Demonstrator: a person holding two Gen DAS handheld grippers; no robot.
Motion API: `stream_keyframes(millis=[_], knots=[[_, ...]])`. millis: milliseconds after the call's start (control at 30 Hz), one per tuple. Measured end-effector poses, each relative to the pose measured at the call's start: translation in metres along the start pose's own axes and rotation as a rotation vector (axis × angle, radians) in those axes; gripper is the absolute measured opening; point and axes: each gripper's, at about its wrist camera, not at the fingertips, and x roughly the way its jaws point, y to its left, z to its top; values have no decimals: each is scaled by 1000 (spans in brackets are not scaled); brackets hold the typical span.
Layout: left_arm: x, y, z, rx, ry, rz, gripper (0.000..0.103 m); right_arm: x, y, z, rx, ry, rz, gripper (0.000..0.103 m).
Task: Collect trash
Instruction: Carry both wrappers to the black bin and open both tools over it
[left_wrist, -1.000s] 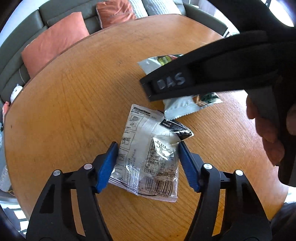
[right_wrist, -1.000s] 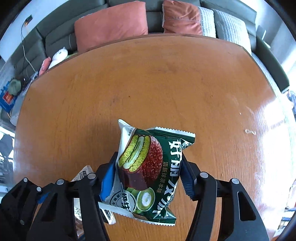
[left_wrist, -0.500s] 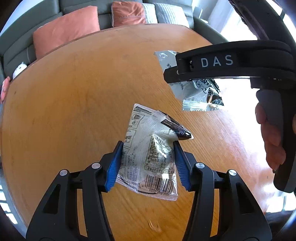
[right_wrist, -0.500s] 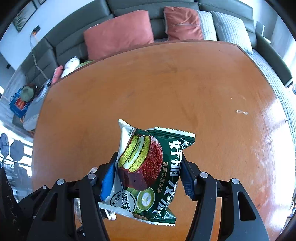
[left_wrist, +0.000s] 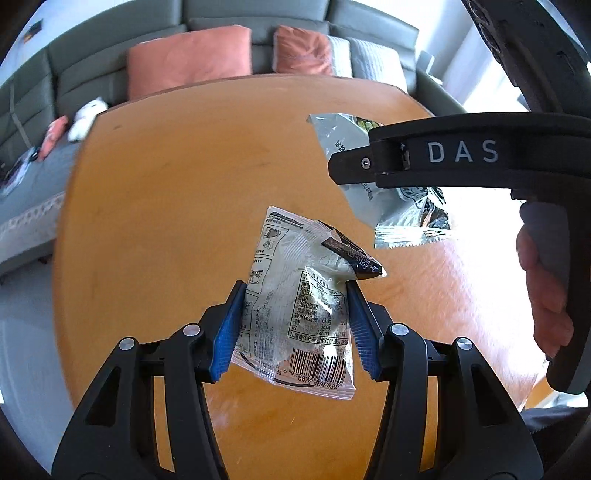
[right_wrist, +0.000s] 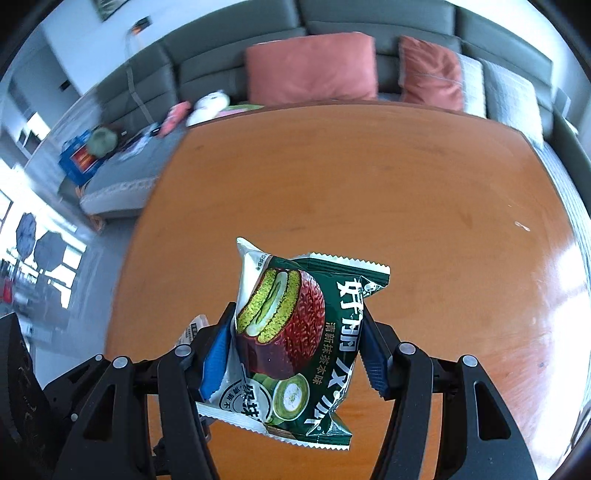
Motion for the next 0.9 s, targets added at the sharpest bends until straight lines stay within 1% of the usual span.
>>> stream_keyframes(millis=[67,167,267,300,433,600,767,900], knots=[[-6,6,-7,-24,-12,18,53,-2,21,-6,-34,1,20,62],[-20,20,-26,-66,-30,50,53,-2,50,-11,-81,5,46,62],[-41,39,-51,-122,-48,84,53,-2,83,-16,-136,9,76,62],[-43,42,-53,-134,-51,94,53,-1,97,-17,-159,11,88,62],[-66,64,-83,-204,-67,139,53,2,141,-23,-231,20,123,62],[-93,93,-119,-293,-85,199,53,8,189,-30,-307,35,159,62],[-110,128,-147,-372,-86,257,53,15,242,-38,-381,52,205,62],[-120,163,-172,-448,-64,322,53,26,286,-46,-450,66,222,62]])
